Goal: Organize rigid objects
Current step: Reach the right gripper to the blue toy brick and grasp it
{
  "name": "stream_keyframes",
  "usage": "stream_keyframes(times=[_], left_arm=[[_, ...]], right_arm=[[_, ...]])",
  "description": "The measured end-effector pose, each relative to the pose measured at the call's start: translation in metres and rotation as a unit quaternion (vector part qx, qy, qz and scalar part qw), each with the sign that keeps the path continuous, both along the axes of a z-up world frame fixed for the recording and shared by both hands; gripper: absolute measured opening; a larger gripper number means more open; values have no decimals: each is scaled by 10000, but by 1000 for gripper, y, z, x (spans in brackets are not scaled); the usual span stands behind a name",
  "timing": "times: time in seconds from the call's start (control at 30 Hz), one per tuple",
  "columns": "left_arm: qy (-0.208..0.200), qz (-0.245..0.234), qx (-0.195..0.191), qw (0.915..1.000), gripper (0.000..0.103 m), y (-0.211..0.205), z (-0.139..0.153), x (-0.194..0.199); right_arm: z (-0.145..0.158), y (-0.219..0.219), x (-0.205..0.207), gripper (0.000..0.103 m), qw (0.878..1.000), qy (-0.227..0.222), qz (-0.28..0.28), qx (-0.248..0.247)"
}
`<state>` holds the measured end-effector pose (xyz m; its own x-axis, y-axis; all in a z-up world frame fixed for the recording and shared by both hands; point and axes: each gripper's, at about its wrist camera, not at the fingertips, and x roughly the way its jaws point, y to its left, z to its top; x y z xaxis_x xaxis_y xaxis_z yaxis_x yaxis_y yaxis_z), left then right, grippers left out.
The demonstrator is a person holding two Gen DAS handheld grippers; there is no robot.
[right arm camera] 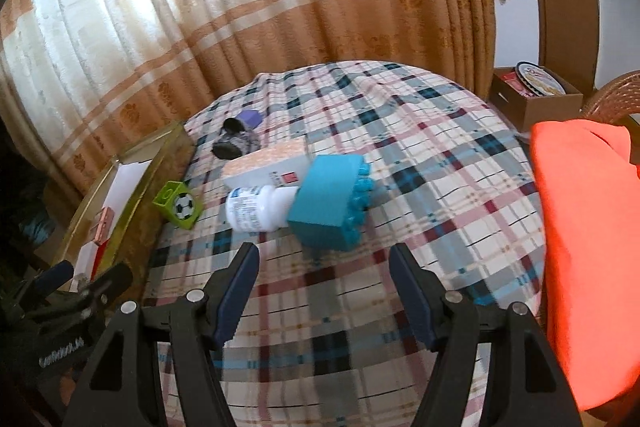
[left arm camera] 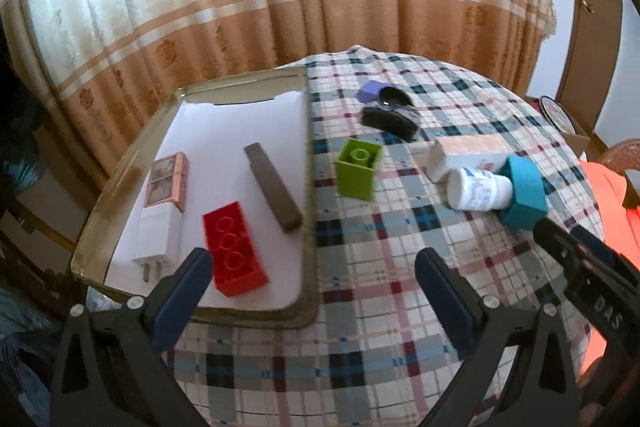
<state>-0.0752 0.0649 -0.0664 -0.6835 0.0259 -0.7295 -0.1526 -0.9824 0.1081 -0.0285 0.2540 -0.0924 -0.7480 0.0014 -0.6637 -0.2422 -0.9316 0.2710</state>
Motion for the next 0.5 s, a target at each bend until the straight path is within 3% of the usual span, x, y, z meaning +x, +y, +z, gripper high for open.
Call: stream_keyframes(times=[0.3, 0.5], left_arm=[[-140, -293, 48, 9995, 102, 17, -4, 8], [-95, -245, 33, 9996, 102, 18, -1, 8]], right_arm=[[-7, 3, -24, 70, 9996, -268, 101, 50], [-17, 0, -48, 70, 9974, -664, 257, 64]])
